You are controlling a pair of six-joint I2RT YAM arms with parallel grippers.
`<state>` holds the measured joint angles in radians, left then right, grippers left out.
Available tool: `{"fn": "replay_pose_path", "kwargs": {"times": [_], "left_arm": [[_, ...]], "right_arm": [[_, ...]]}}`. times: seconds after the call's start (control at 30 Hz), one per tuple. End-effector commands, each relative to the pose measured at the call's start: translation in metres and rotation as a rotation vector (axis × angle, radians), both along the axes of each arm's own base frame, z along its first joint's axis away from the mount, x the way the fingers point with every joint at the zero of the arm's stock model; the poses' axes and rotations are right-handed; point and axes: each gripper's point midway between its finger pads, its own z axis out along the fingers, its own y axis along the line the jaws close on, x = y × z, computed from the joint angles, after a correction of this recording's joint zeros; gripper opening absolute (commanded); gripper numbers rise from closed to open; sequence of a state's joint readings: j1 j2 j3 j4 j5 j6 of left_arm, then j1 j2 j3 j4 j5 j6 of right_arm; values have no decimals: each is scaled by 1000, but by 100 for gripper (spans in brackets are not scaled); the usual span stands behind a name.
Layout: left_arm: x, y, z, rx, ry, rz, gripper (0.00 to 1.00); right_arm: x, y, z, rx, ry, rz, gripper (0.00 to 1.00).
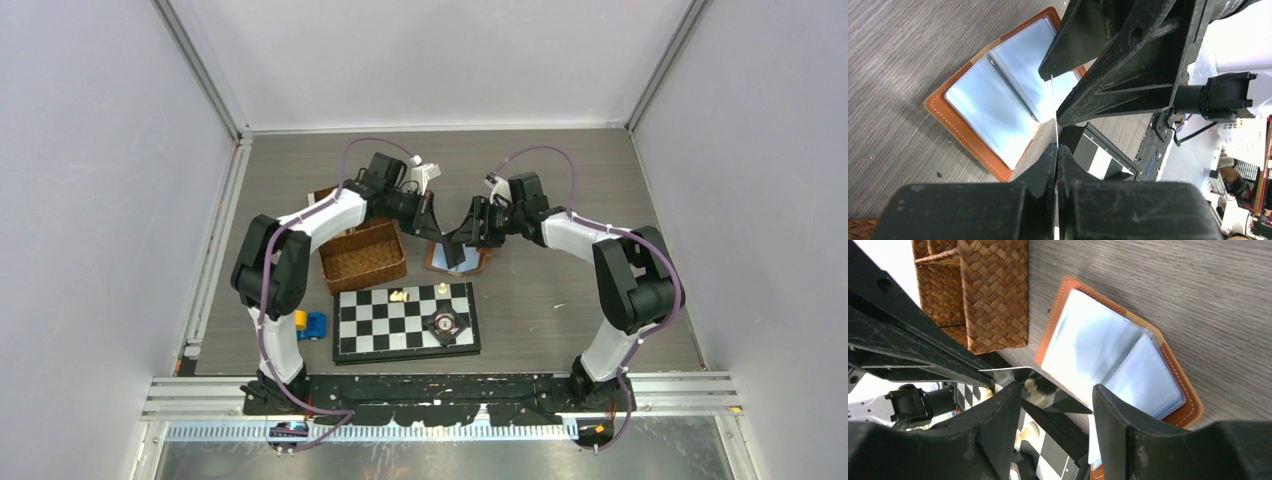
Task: Put the credit cards into the card holder
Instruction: Insert the credit card into the card holder.
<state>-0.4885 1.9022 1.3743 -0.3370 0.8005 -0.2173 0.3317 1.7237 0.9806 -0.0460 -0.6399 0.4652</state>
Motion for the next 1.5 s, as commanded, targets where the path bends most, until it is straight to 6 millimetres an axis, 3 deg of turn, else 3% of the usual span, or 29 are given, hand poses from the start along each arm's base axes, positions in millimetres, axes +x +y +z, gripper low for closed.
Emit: {"fn": "replay_pose_path", "kwargs": {"times": [0.0, 0.2, 0.53, 0.7, 0.93, 1.07, 1.2, 1.47], "left_arm": [[2, -6, 19, -60, -42, -57, 0], [2, -7, 22, -70, -48, -65, 0], [15, -2, 13, -17, -51, -6, 0], [22, -1, 4, 21, -35, 23, 14], [26, 2, -1, 54, -44, 45, 34], [28, 5, -6, 88, -44, 68, 50], [27, 4, -12, 122, -42, 83, 54], [26, 0, -36, 247, -36, 127, 57]], "right_arm": [[1, 12, 16, 92, -70, 69, 56], [-4, 18, 24, 152, -70, 103, 44], [-8, 18, 24, 188, -47, 100, 14], [-10, 17, 19, 189, -27, 84, 1], [-3, 6, 8, 163, 5, -5, 0], [2, -10, -6, 48, 41, -84, 1], [0, -27, -13, -59, 76, -148, 1], [1, -40, -1, -119, 61, -210, 0]]}}
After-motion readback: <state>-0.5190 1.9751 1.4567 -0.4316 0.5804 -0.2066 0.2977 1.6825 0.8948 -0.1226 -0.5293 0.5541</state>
